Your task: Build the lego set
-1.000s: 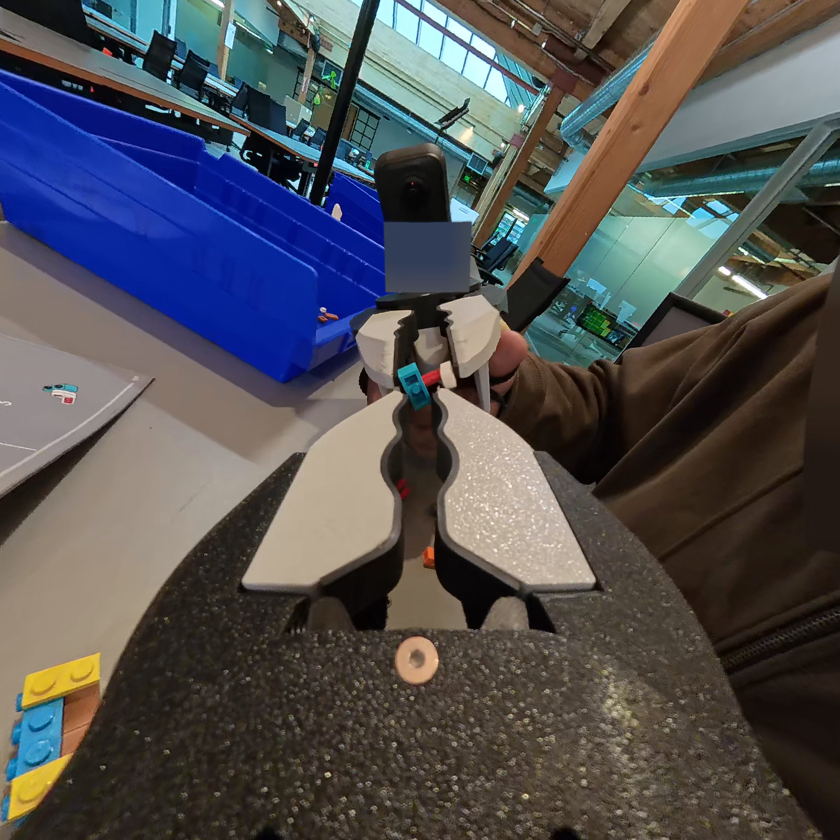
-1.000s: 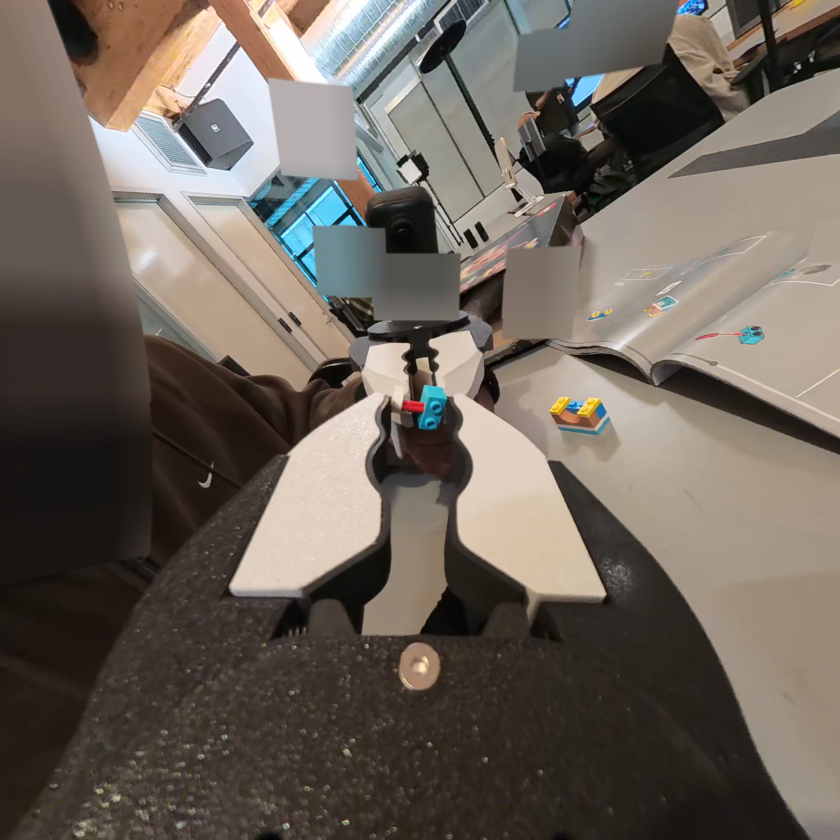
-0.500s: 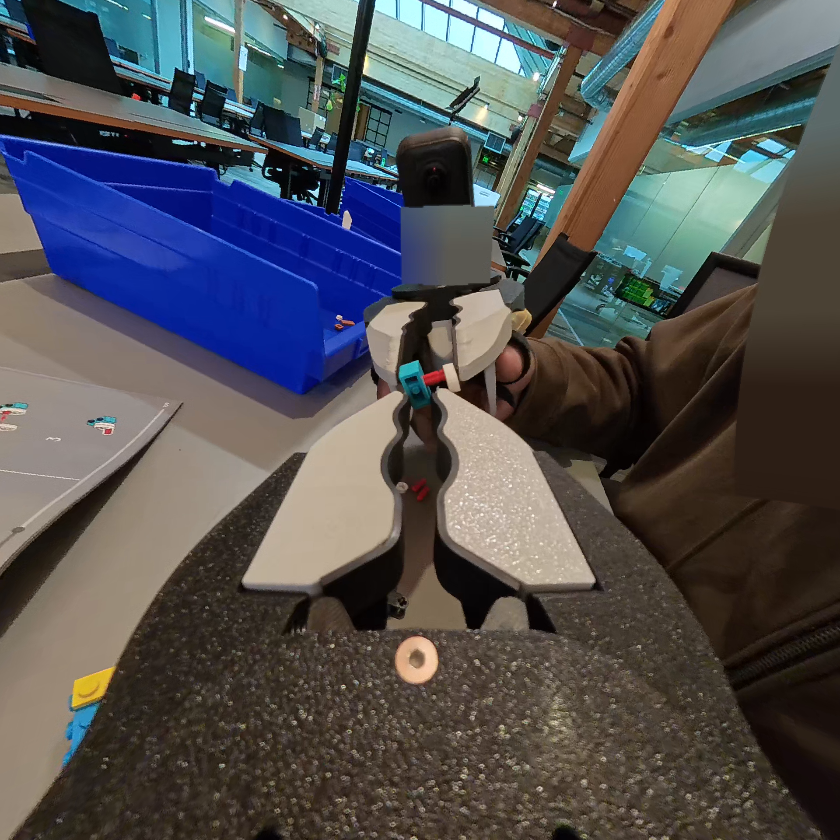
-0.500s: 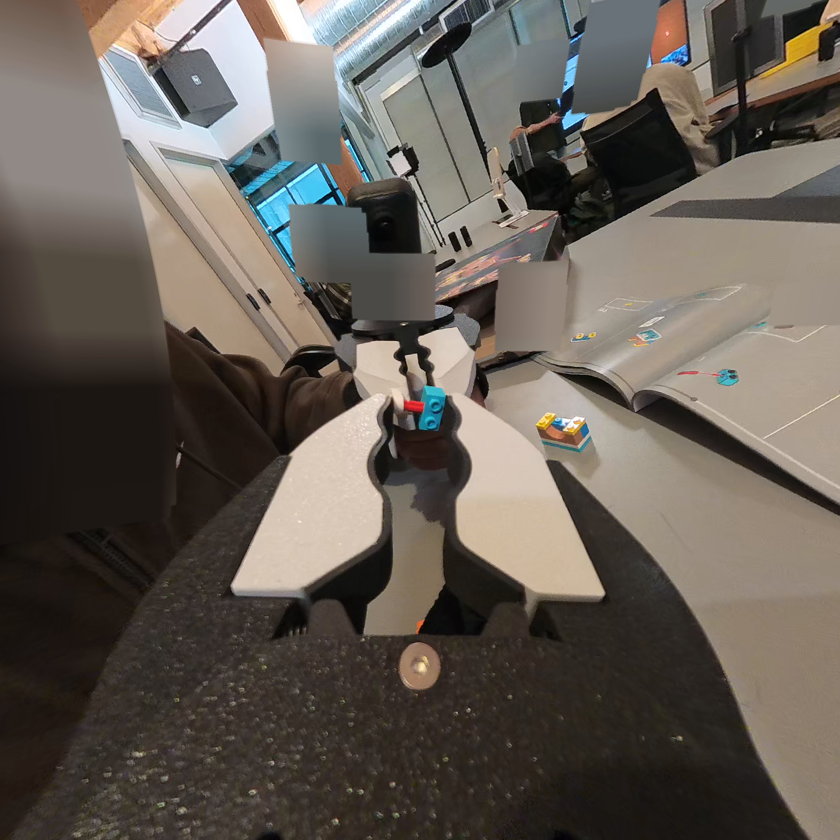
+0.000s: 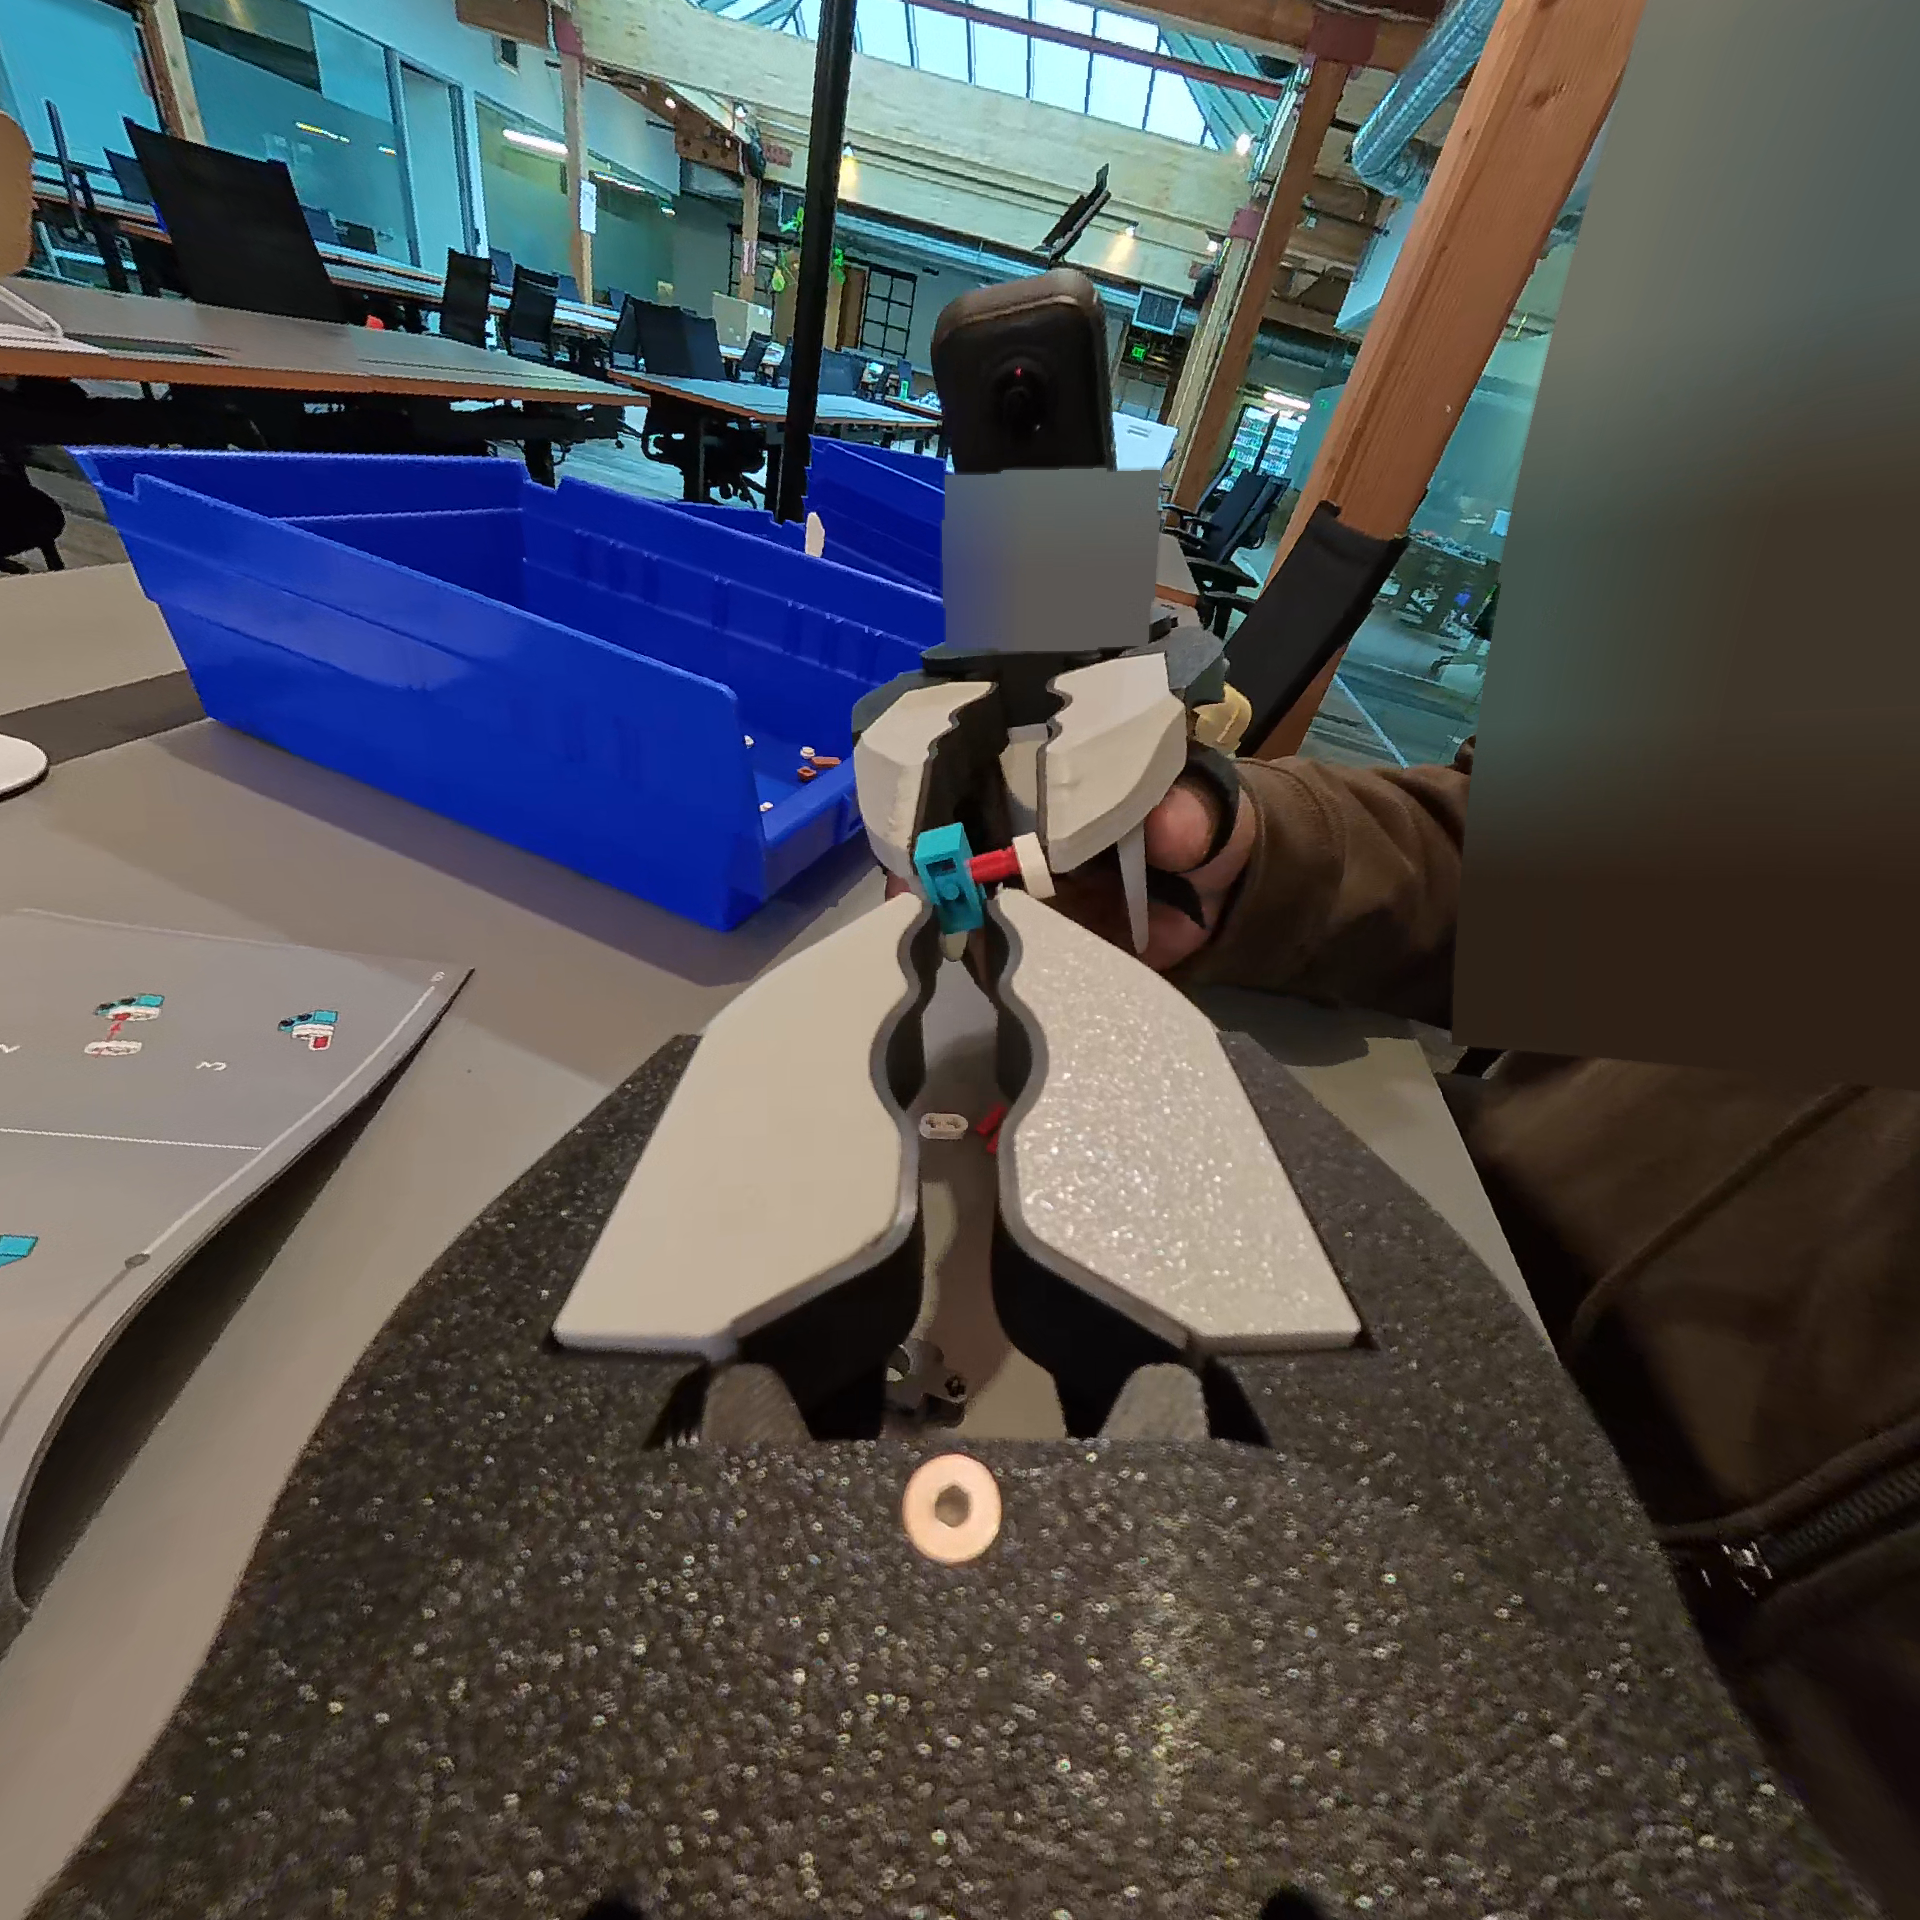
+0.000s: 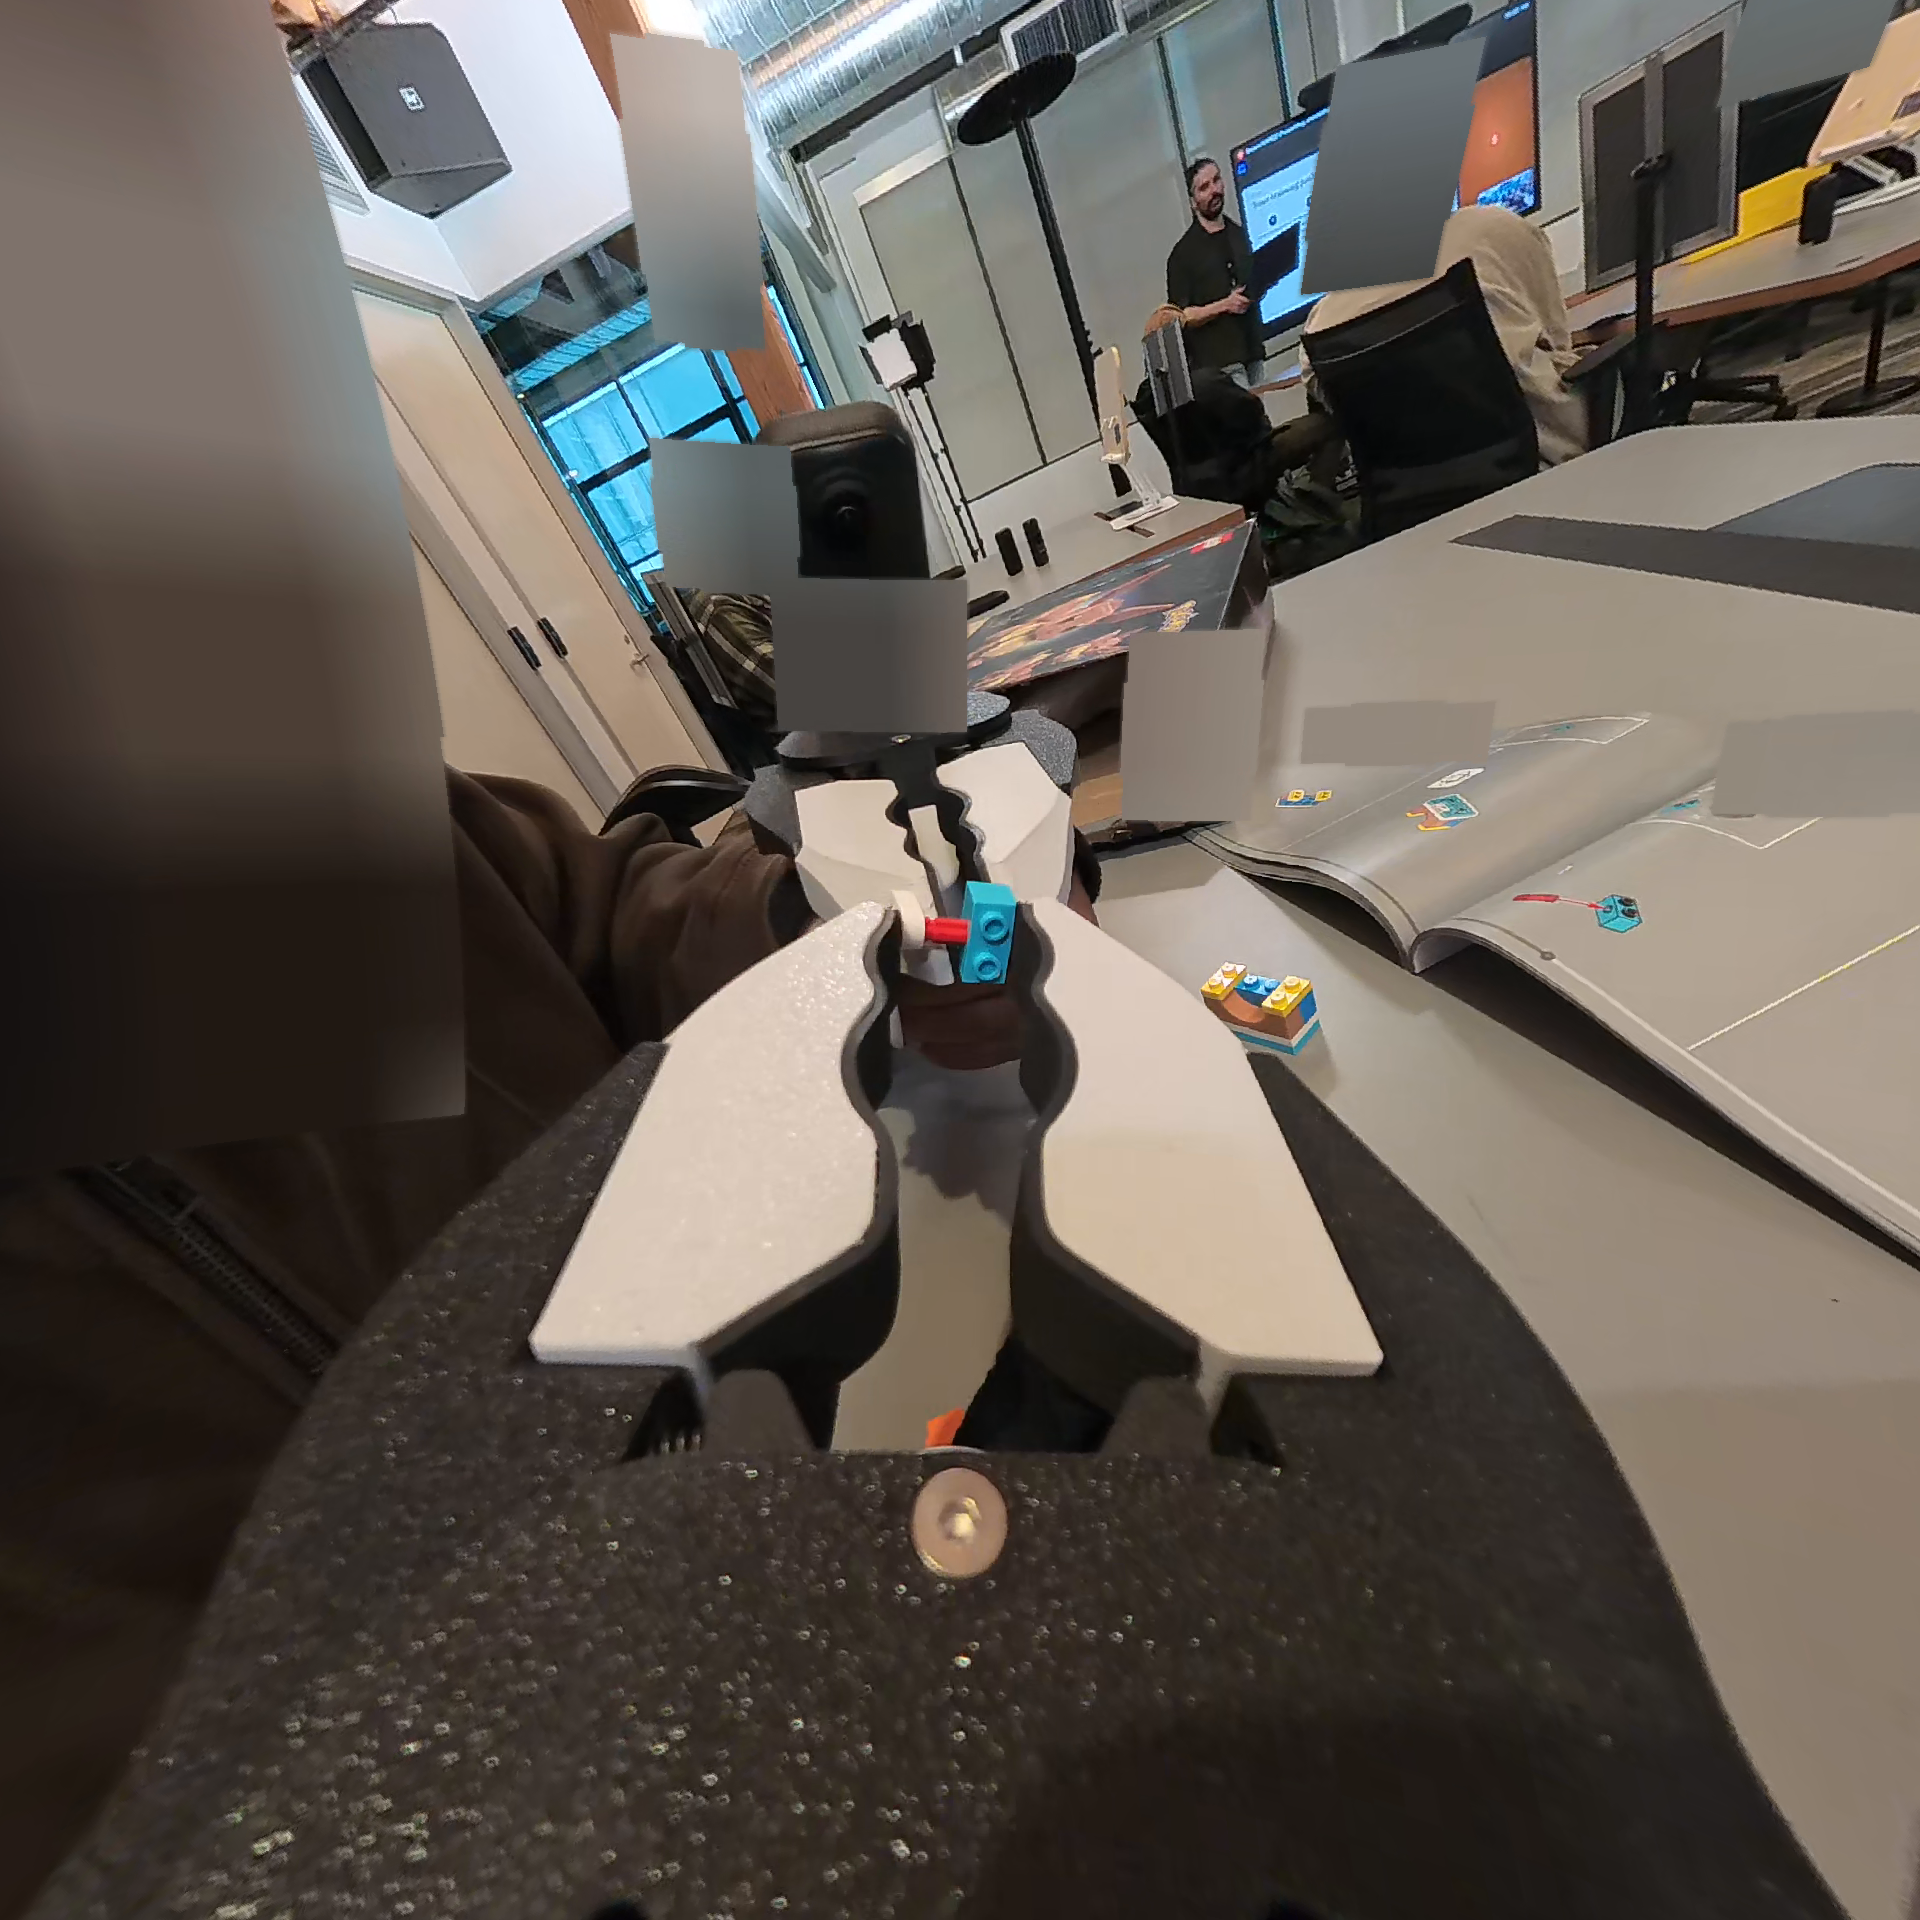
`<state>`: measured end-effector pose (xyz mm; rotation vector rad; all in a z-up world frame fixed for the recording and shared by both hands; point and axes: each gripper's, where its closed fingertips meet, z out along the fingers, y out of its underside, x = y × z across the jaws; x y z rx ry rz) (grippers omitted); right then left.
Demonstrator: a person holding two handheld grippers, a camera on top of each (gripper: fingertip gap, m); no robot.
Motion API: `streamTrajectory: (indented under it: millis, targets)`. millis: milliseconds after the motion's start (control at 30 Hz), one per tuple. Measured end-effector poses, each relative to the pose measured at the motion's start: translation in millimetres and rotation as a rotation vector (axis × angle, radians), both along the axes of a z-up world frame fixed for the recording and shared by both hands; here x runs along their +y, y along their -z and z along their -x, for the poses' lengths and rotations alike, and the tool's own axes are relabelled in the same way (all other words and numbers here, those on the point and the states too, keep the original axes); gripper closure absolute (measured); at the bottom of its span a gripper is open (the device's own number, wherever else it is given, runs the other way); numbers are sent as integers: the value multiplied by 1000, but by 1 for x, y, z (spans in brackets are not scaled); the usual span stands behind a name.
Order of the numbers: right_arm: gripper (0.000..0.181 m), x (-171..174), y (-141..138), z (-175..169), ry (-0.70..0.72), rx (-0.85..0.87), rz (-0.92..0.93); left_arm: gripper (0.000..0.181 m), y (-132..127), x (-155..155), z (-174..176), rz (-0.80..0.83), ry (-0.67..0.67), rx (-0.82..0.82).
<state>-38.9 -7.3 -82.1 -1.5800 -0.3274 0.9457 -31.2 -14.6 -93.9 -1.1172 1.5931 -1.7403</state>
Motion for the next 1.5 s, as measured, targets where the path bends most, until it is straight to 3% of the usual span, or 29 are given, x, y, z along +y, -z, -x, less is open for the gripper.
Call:
streamTrajectory:
  millis: [433, 800, 1500]
  targets:
    - [161, -1, -5, -2, -19, 79, -29, 172, -5, -2, -1, 5, -4, -28]
    - [161, 1, -14, -11, 28, 184, -78, 170, -7, 7, -4, 267, 21, 31]
    - [160, 7, -13, -5, 42, 270, -71, 173, -12, 4, -4, 312, 26, -14]
